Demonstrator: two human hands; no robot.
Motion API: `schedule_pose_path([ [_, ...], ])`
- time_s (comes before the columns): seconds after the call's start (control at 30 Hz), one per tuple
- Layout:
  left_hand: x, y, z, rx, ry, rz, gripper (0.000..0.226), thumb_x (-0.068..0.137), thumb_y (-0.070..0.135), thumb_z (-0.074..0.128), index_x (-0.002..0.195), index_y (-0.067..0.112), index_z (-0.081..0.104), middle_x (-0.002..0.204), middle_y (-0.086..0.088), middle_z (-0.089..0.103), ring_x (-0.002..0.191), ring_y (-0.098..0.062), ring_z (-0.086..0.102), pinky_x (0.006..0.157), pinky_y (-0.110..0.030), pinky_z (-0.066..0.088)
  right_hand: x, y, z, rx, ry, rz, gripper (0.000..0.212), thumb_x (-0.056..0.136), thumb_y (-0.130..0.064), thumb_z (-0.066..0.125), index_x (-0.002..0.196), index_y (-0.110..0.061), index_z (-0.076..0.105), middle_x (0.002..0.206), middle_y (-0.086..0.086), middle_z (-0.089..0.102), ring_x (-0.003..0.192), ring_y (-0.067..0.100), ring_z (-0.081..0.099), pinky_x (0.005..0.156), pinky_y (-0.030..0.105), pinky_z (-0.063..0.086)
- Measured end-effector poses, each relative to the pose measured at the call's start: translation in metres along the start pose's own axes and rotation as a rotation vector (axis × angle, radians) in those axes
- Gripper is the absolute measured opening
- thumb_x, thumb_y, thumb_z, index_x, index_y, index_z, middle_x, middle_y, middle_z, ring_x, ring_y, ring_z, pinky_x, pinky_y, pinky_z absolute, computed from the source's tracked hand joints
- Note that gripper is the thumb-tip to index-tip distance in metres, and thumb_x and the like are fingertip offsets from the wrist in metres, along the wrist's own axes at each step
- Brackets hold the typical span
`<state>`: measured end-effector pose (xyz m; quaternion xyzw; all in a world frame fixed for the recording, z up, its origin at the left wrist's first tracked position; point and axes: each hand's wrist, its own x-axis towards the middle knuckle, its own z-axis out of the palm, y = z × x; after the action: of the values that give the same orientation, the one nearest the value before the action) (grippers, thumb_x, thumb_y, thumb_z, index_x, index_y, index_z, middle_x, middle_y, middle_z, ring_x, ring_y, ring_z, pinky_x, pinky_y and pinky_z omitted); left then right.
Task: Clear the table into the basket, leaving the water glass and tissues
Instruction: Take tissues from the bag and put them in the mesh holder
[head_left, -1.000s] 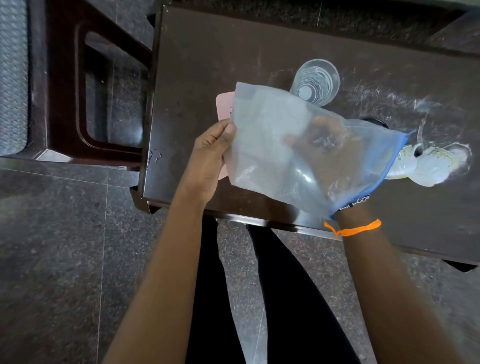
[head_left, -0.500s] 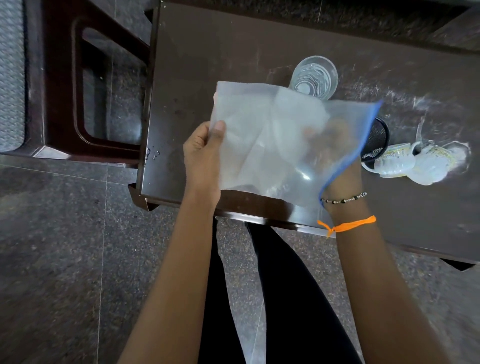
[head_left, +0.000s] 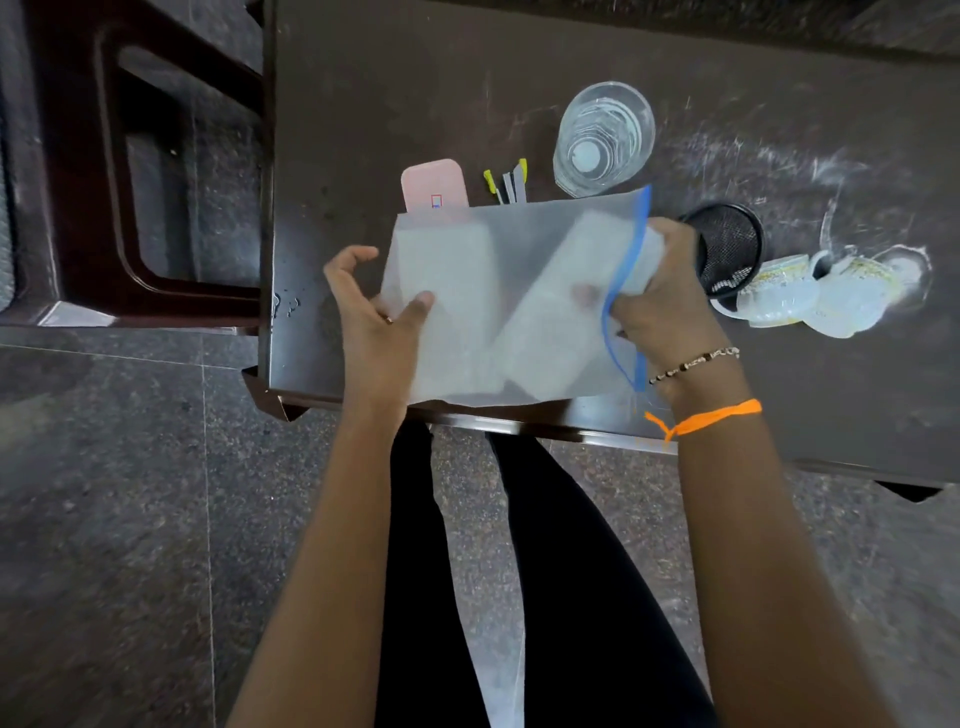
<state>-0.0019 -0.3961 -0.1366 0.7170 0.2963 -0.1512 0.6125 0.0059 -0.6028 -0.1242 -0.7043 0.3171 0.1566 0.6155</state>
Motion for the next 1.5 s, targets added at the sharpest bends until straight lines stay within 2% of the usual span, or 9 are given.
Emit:
schedule_pose_path([
  [0.17, 0.009, 0.004, 0.001, 0.227, 0.037, 0.1, 0.041, 0.086, -0.005, 0.046, 0.069, 0.031, 0.056, 0.088, 0.009, 0.06, 0.082, -0.011, 0.053, 0.073, -0.032, 0.044, -0.013, -0.011, -0.031, -0.074, 0.38, -0.214, 0.066, 0.062, -0.013, 0.078, 0.1, -0.015, 0.025, 0.104, -0.003, 0.033, 0.098, 0.013, 0.043, 0.087, 0.03, 0.045],
  [0.37, 0.001, 0.026, 0.015, 0.33, -0.076, 0.158, 0.041, 0.085, -0.006, 0.045, 0.074, 0.025, 0.07, 0.095, 0.012, 0.052, 0.083, 0.016, 0.054, 0.068, 0.0, 0.04, -0.024, -0.036, -0.039, 0.338, 0.098, -0.084, 0.084, 0.066, 0.011, 0.072, 0.121, -0.024, 0.019, 0.133, 0.011, 0.035, 0.124, 0.029, 0.046, 0.096, 0.059, 0.047],
  [0.5, -0.007, 0.042, 0.025, 0.262, -0.232, 0.092, 0.031, 0.089, 0.014, 0.053, 0.072, 0.032, 0.072, 0.11, 0.005, 0.057, 0.101, -0.005, 0.056, 0.079, -0.017, 0.046, -0.029, -0.041, -0.029, 0.289, 0.037, -0.124, 0.085, 0.056, 0.001, 0.074, 0.116, -0.021, 0.018, 0.133, 0.017, 0.035, 0.125, 0.034, 0.045, 0.098, 0.055, 0.047],
  [0.63, -0.02, 0.055, 0.039, 0.111, -0.374, 0.013, 0.04, 0.085, 0.046, 0.047, 0.065, 0.024, 0.073, 0.102, -0.004, 0.068, 0.079, -0.003, 0.063, 0.06, -0.008, 0.044, -0.031, -0.035, 0.004, 0.204, 0.138, -0.161, 0.069, 0.068, 0.01, 0.07, 0.108, -0.014, 0.02, 0.128, 0.022, 0.037, 0.108, 0.028, 0.051, 0.085, 0.037, 0.049],
  [0.8, -0.018, 0.05, 0.048, 0.113, -0.306, -0.05, 0.008, 0.084, 0.013, 0.067, 0.079, 0.018, 0.071, 0.07, 0.023, 0.071, 0.065, 0.004, 0.066, 0.058, -0.014, 0.049, -0.037, -0.016, 0.018, 0.17, 0.113, -0.037, 0.063, 0.072, 0.005, 0.07, 0.107, -0.018, 0.023, 0.129, 0.021, 0.044, 0.092, 0.016, 0.056, 0.069, 0.021, 0.051],
  [0.93, -0.013, 0.045, 0.041, 0.163, -0.431, -0.05, 0.012, 0.086, 0.01, 0.064, 0.088, 0.019, 0.071, 0.103, 0.0, 0.071, 0.083, -0.01, 0.066, 0.067, -0.017, 0.051, -0.036, -0.008, 0.002, 0.063, 0.197, -0.028, 0.068, 0.067, -0.011, 0.079, 0.117, -0.019, 0.034, 0.101, -0.008, 0.047, 0.086, -0.002, 0.05, 0.069, 0.014, 0.046],
  [1.07, -0.009, 0.045, 0.043, 0.251, -0.503, -0.064, 0.01, 0.086, 0.013, 0.064, 0.091, 0.02, 0.07, 0.112, -0.009, 0.067, 0.09, -0.017, 0.065, 0.078, -0.027, 0.054, -0.032, -0.008, -0.018, 0.02, -0.013, -0.006, 0.022, 0.077, -0.005, 0.07, 0.093, -0.013, 0.057, 0.092, 0.016, 0.063, 0.082, 0.02, 0.053, 0.074, 0.032, 0.045],
  [1.27, -0.007, 0.039, 0.057, 0.186, -0.445, -0.015, 0.023, 0.085, 0.01, 0.066, 0.077, 0.03, 0.075, 0.099, 0.007, 0.07, 0.089, -0.003, 0.063, 0.07, -0.012, 0.049, -0.02, 0.01, -0.056, 0.01, 0.536, -0.031, 0.018, 0.081, -0.007, 0.063, 0.08, -0.021, 0.052, 0.085, 0.017, 0.061, 0.072, 0.031, 0.052, 0.071, 0.053, 0.05],
  [1.5, -0.002, 0.023, 0.061, 0.075, -0.425, -0.082, 0.016, 0.07, 0.017, 0.072, 0.072, 0.032, 0.077, 0.106, 0.006, 0.068, 0.095, -0.008, 0.064, 0.078, -0.021, 0.051, 0.021, 0.034, -0.074, -0.387, 0.694, -0.087, 0.021, 0.081, -0.008, 0.057, 0.1, 0.001, 0.056, 0.095, 0.017, 0.066, 0.073, 0.029, 0.056, 0.065, 0.027, 0.037],
])
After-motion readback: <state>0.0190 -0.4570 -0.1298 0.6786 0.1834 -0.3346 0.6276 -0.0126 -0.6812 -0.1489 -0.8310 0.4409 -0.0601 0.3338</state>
